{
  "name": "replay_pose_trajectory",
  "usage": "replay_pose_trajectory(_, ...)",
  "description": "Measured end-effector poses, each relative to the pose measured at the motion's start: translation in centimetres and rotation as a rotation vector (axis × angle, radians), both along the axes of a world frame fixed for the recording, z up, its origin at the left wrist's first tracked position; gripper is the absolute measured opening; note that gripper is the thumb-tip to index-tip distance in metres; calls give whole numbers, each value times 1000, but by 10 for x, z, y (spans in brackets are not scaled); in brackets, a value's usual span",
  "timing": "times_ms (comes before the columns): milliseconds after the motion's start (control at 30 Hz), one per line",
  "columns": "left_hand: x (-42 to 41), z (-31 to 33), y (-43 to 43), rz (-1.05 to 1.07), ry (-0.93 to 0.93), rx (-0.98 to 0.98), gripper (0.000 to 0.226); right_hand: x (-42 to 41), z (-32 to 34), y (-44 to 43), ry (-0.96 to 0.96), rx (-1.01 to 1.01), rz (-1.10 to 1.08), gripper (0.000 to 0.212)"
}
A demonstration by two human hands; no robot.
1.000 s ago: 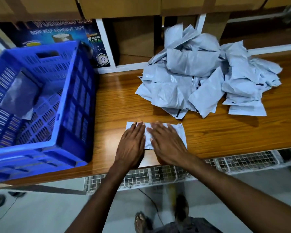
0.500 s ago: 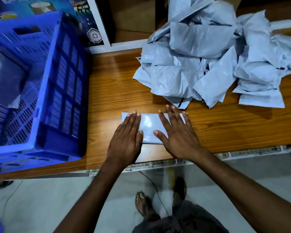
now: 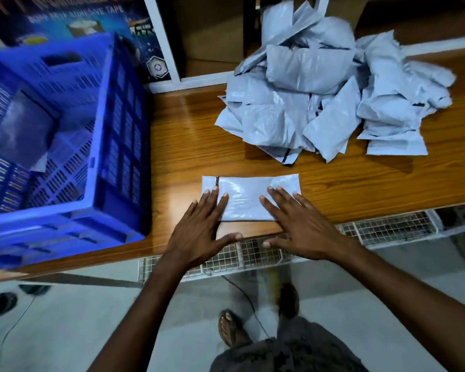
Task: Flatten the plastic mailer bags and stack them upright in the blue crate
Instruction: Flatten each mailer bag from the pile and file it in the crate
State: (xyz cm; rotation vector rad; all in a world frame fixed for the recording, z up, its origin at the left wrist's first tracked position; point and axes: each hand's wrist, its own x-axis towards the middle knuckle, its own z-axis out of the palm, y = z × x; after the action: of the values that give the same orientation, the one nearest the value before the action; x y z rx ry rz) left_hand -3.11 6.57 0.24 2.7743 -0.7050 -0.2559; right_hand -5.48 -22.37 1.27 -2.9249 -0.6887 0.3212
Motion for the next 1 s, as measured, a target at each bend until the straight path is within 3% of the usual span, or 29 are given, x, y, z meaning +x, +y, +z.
replay_pose_trajectory(67, -10, 1, 3, -42, -53, 21, 94, -12, 1, -4, -17, 34, -8, 84)
replay_pose_trajectory(167, -26, 8, 13, -102, -171, -129, 56, -21, 19, -2, -36, 220, -79, 52)
replay_pose_trajectory(233, -28, 20, 19, -71, -262, -212, 44, -18, 41, 0, -54, 333, -162, 39)
replay_pose_trajectory(367, -18, 59, 20, 255, -284, -610, 12, 7, 81, 9, -32, 619, -273, 22)
replay_pose_trajectory(433, -3, 59, 16, 352, -286, -682, 10, 27, 81, 11, -6, 682, -324, 22)
replay_pose_trajectory(533, 19, 36, 13, 407, -217, -593, 24, 48, 59, 17, 2, 499, -393, 34)
replay_pose_trajectory(633, 24, 14, 1, 369, -290, -359, 44, 40, 30, 35, -195, 220, -360, 52)
replay_pose_trajectory(800, -5, -12, -23, 267, -207, -76, 58, 12, -12, 82, -109, 118, -247, 56)
replay_pose_trajectory(1000, -1, -23, -21, 259, -195, -48, 59, 18, -32, 73, -187, 79, -220, 58)
